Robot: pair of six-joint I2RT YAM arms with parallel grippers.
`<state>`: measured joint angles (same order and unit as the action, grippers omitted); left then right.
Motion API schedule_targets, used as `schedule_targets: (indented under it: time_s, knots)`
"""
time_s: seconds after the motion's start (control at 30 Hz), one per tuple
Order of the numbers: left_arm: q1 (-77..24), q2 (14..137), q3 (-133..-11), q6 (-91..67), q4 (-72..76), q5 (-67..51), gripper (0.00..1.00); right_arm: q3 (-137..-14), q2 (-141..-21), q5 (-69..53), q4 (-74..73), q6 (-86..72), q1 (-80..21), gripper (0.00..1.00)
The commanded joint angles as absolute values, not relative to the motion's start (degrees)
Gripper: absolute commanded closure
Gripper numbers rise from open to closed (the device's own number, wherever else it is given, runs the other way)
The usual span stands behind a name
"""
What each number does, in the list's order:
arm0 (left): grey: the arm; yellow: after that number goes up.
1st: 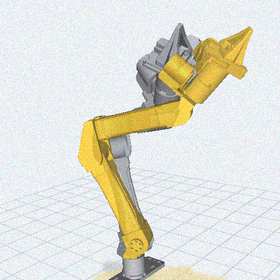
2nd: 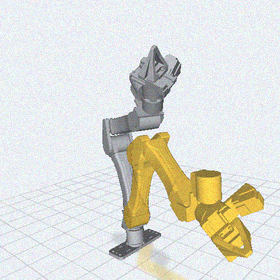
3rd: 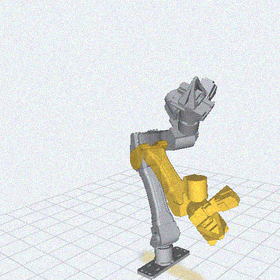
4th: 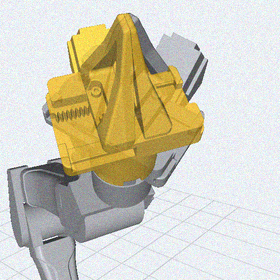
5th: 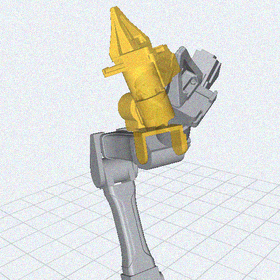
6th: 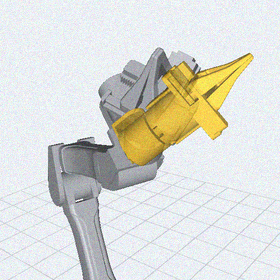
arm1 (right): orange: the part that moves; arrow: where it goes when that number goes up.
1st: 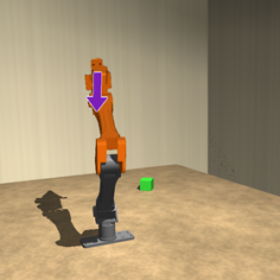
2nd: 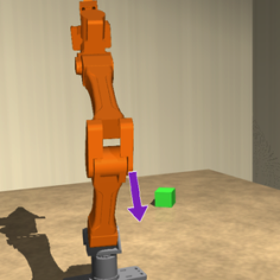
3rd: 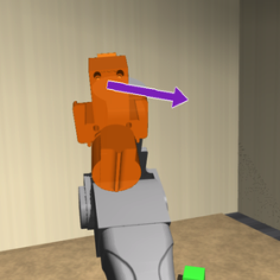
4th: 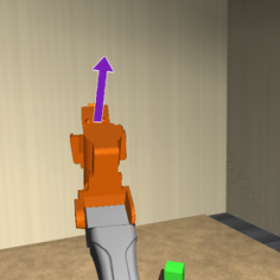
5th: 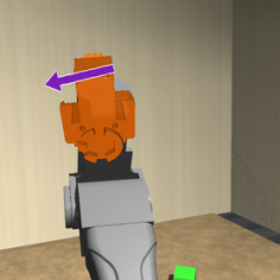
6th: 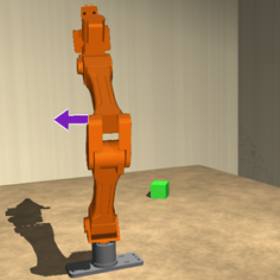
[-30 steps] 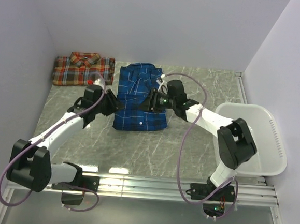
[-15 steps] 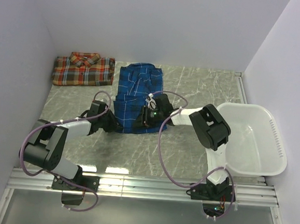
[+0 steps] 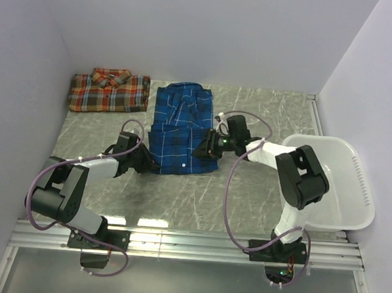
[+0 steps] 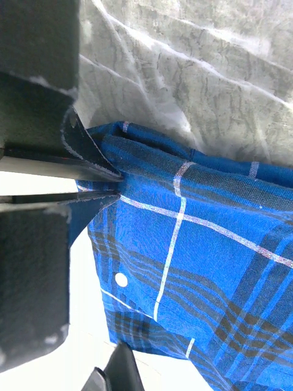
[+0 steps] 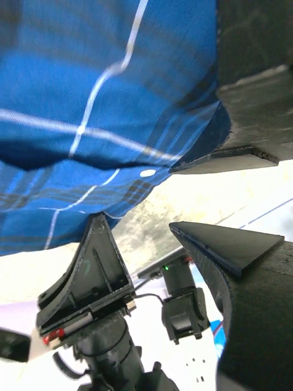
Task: Fold and stack the long sleeve shirts
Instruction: Fold the shirt
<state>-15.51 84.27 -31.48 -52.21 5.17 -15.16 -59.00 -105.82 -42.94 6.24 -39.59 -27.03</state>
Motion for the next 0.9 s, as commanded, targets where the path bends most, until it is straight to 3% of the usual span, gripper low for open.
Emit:
schedule_targets:
  time_s: [0.0,0.43,0.57,0.67,0.87]
  knots:
    - [-15.12,84.29,-32.52,-51.42,3.69,-13.80,0.81,-55.47,-104.06,-41.57,1.33,-35.25,-24.79,0.55]
    - [-15.12,83.33,-35.41,-51.77,0.09,-13.09,0.80,-49.65,-104.07,-35.96,-5.36,-30.86,-19.25,0.56]
    - [-15.12,79.02,-40.68,-50.36,-5.79,-11.69,0.73,-52.99,-98.19,-35.33,-6.77,-29.61,-19.34,0.56]
    - [-15.03,76.91,-46.22,-48.96,-8.00,-10.29,0.64,-55.89,-94.84,-37.17,-2.30,-33.11,-19.34,0.56]
    - [-13.80,86.29,-56.94,-48.86,-3.70,-12.99,0.64,-66.06,-101.83,-39.28,13.07,-39.71,-19.69,0.55]
